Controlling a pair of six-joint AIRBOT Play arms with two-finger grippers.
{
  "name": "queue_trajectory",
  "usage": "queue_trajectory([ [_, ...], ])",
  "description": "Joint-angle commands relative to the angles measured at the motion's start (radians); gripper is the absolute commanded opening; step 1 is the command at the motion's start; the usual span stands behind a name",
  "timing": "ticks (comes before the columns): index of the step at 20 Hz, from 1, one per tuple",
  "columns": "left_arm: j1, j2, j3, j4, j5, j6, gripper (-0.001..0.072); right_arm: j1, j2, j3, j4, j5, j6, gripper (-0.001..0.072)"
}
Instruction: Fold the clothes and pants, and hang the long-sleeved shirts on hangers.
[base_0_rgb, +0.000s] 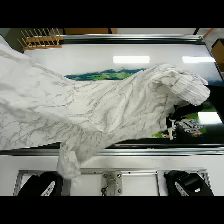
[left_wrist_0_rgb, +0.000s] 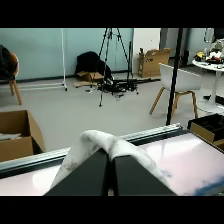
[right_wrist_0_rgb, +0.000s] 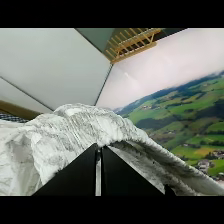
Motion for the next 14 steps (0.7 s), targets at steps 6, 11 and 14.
queue_trajectory([
  [6, 0.034, -0.586, 0.044, 0.005, 0.051, -0.006, 0.0006, -0.002, -0.361, 0.0, -0.244, 0.097, 0.034, 0.0023],
  [11, 0.021, -0.907, 0.058, -0.001, 0.292, 0.03, 0.0006, -0.114, -0.708, 0.0, -0.269, -0.081, 0.003, 0.0024],
  [14, 0.008, -1.032, 0.136, 0.0, 0.233, 0.028, 0.0409, -0.208, -0.861, 0.0, -0.254, -0.221, -0.043, 0.0096],
])
